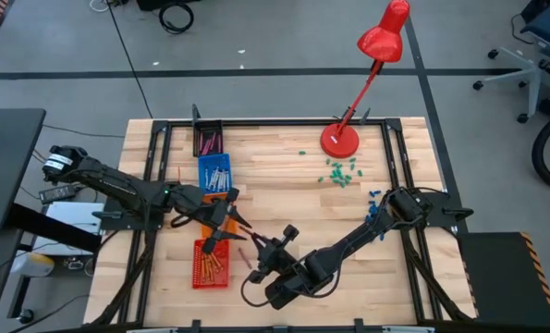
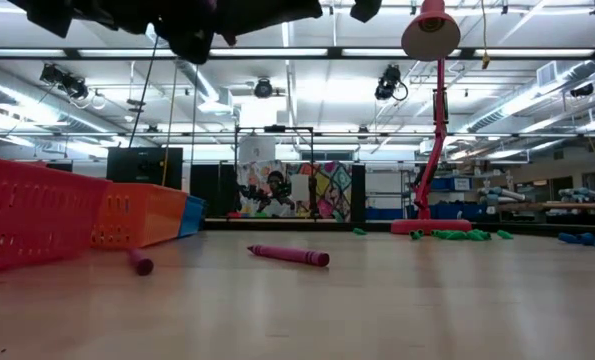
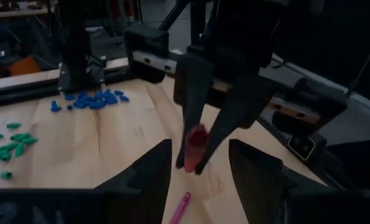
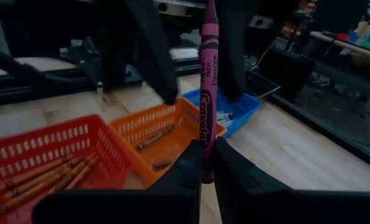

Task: Sort crayons
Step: Put the pink crayon into the black bin

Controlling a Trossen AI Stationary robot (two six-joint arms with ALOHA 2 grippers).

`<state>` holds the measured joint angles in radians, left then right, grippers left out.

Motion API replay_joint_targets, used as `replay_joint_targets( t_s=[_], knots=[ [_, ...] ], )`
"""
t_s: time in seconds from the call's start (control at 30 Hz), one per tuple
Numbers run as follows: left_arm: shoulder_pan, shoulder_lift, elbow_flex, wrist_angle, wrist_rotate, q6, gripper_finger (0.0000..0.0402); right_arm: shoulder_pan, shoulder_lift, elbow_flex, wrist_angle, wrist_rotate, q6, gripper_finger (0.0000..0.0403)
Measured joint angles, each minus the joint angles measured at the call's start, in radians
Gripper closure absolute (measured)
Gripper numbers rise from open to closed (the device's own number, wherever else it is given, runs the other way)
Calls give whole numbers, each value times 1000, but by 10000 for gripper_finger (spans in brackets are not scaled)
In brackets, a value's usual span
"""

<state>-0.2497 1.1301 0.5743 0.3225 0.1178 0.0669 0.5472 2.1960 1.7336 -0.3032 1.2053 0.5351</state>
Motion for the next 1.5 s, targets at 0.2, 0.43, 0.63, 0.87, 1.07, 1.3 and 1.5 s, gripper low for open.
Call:
replay_joint_targets(
  t_s=[0.2,0.43,0.63,0.87,1.07,1.3,1.5],
  knots=[
    [-3,0,0,26,3,0,239,-1,0,0,55,6,-51,371],
    [-3,2,0,34,3,-5,282,-2,0,0,72,7,-60,371],
    [-2,2,0,34,2,-5,327,-4,0,0,79,7,-60,358],
    [-1,2,0,28,-1,-19,365,-6,0,0,79,4,-60,316],
    [51,2,0,-30,0,-66,352,-1,0,0,59,7,-65,280],
    [161,2,0,-125,-1,-108,349,-6,0,0,-106,-35,103,266],
    [254,2,0,-216,-105,-130,348,-41,0,0,-290,-181,295,266]
  ],
)
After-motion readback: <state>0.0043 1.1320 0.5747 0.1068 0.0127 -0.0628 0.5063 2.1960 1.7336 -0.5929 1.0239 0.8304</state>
